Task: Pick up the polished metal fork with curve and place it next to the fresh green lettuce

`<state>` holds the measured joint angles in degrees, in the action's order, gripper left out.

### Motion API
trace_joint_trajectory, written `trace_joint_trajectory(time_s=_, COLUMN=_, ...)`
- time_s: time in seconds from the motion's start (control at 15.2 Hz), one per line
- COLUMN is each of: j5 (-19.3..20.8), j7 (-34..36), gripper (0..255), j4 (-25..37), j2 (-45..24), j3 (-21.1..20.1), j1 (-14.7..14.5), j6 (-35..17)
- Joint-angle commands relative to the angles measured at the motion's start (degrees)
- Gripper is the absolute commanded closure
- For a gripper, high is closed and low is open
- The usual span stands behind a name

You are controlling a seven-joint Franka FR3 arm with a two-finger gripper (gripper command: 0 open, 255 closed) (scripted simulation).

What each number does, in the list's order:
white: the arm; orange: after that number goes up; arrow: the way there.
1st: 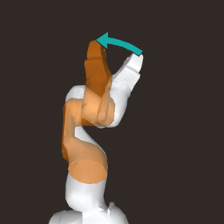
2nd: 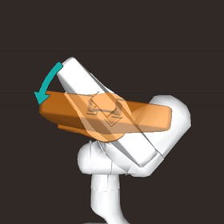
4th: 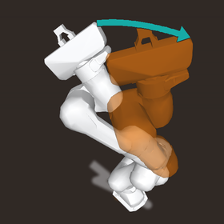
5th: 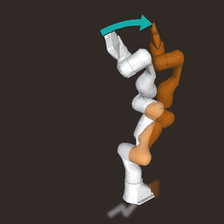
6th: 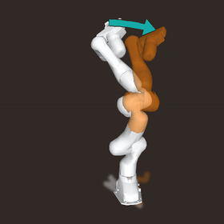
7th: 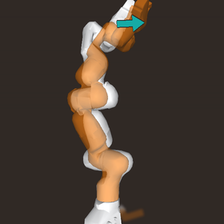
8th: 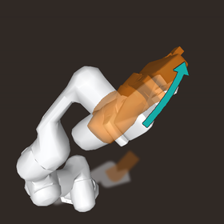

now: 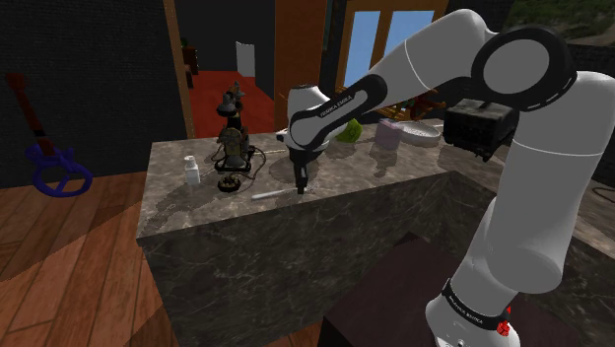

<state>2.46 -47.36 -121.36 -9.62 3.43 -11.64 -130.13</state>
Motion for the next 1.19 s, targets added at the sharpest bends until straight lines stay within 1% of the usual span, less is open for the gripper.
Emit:
trace_joint_trajectory(time_s=0.0, j5=0.05, j7=0.03, gripper=255, j4=0.02, j2=-0.28, j3=0.1, j1=0.08, j6=-0.21)
trace_joint_trajectory(time_s=0.07, j5=0.04, j7=-0.12, gripper=255, j4=0.09, j2=-0.34, j3=0.16, j1=0.17, j6=-0.22)
trace_joint_trajectory(time_s=1.12, j5=0.13, j7=-0.4, gripper=255, j4=5.69, j2=5.55, j3=0.13, j1=0.07, j6=11.26)
